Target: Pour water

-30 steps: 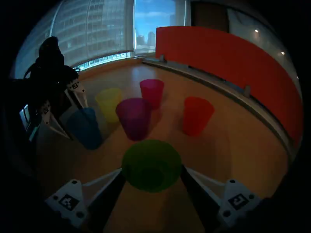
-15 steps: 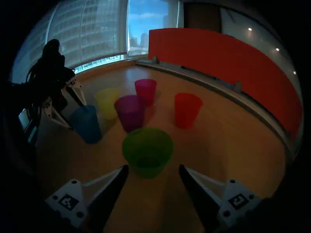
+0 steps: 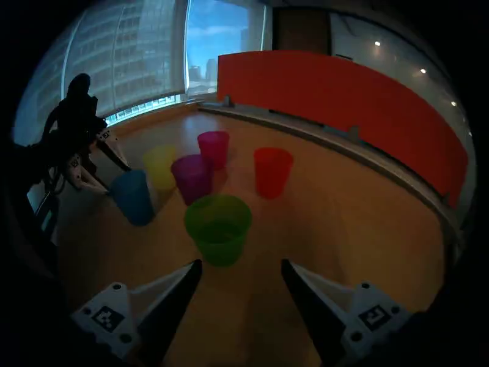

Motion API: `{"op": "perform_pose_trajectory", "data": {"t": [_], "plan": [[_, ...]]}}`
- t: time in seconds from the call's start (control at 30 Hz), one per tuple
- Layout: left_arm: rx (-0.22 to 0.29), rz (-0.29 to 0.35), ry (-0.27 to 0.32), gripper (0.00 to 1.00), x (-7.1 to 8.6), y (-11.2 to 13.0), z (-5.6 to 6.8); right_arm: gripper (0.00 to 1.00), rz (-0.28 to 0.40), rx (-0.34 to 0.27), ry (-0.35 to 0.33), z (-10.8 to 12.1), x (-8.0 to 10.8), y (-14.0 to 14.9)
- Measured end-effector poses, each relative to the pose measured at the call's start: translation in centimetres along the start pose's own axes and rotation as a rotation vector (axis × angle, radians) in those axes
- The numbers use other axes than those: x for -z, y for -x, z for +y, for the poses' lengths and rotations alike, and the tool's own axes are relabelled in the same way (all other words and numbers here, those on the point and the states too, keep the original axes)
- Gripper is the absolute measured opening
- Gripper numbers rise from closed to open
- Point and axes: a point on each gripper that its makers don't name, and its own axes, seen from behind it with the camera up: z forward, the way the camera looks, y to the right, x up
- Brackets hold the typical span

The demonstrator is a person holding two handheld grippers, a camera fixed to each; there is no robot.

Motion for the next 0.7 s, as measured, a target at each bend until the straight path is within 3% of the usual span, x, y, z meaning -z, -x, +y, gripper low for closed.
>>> {"op": "perform_pose_trajectory", "data": {"t": [0.4, 0.7], "plan": [[0.132, 0.065, -0.130, 0.86, 1.8, -0.2, -3.3, 1.00, 0.037, -0.074, 0.079, 1.2, 1.1, -0.2], [0.242, 0.094, -0.254, 0.86, 2.8, 0.5, -6.4, 1.00, 0.047, -0.166, 0.199, 3.2, 1.7, 0.1]]}}
